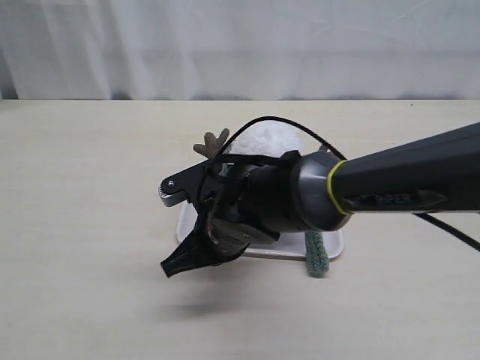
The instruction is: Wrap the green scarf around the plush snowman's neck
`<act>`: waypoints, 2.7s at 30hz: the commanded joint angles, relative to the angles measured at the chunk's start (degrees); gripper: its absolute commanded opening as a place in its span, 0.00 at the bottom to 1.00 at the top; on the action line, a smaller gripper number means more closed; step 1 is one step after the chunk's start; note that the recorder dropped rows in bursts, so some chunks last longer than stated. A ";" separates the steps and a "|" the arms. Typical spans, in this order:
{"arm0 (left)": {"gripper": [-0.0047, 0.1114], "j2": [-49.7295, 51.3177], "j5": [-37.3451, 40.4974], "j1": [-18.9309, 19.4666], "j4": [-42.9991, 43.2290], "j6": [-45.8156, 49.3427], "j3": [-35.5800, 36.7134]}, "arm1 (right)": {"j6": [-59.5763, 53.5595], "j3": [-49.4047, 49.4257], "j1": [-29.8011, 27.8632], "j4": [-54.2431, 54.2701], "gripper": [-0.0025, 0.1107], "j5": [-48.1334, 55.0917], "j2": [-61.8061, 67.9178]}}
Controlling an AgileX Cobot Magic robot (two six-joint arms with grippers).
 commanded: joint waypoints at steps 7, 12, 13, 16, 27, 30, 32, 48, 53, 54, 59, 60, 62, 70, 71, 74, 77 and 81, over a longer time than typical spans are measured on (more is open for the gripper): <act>0.04 -0.16 -0.67 0.06 -0.16 -0.22 0.19 | -9.02 0.07 0.05 -0.44 0.06 15.60 -10.19; 0.04 -0.16 -0.67 0.06 -0.16 -0.22 0.19 | -11.61 0.07 0.05 -5.46 0.06 29.20 -12.41; 0.04 -0.16 -0.67 0.06 -0.16 -0.22 0.19 | -11.61 0.07 0.05 -6.66 0.06 30.86 -12.02; 0.04 -0.16 -0.67 0.06 -0.16 -0.22 0.19 | -11.61 0.41 0.05 -8.43 0.06 30.29 -10.14; 0.04 -0.16 -0.67 0.06 -0.16 -0.22 0.19 | -11.76 0.52 0.05 -15.58 0.06 35.85 -0.41; 0.04 -0.16 -0.67 0.06 -0.16 -0.22 0.19 | -11.76 0.52 0.05 -15.58 0.06 34.14 0.44; 0.04 -0.16 -0.67 0.06 -0.16 -0.22 0.19 | -11.76 0.52 0.05 -15.35 0.06 34.14 0.44; 0.04 -0.16 -0.67 0.06 -0.16 -0.22 0.19 | -13.70 0.52 0.05 -8.21 0.49 35.75 -3.61; 0.04 -0.16 -0.67 0.06 -0.16 -0.22 0.19 | -13.91 1.69 0.73 -6.58 0.52 37.22 -7.10; 0.04 -0.16 -0.67 0.06 -0.16 -0.22 0.19 | -13.91 2.25 1.25 -6.58 0.52 36.78 -8.24; 0.04 -0.16 -0.67 0.06 -0.16 -0.22 0.19 | -13.00 5.17 4.72 -6.58 0.52 33.84 -14.48; 0.04 -0.16 -0.67 0.06 -0.16 -0.22 0.19 | -12.56 5.60 5.39 -6.58 0.52 33.60 -15.78; 0.04 -0.16 -0.67 0.06 -0.16 -0.22 0.19 | -12.24 6.37 6.60 -6.58 0.52 33.60 -18.18; 0.04 -0.16 -0.67 0.06 -0.16 -0.22 0.19 | -8.52 10.05 9.31 -6.68 0.52 33.47 -29.78; 0.04 -0.16 -0.67 0.06 -0.16 -0.22 0.19 | -7.70 10.72 9.31 -6.79 0.52 33.26 -31.54; 0.04 -0.16 -0.67 0.06 -0.16 -0.22 0.19 | -5.38 12.82 9.31 -7.26 0.52 31.77 -36.49; 0.04 -0.16 -0.67 0.06 -0.16 -0.22 0.19 | -4.29 15.81 9.31 -8.05 0.52 28.55 -41.76; 0.04 -0.16 -0.67 0.06 -0.16 -0.22 0.19 | -3.37 19.73 9.31 -8.05 0.52 23.31 -48.96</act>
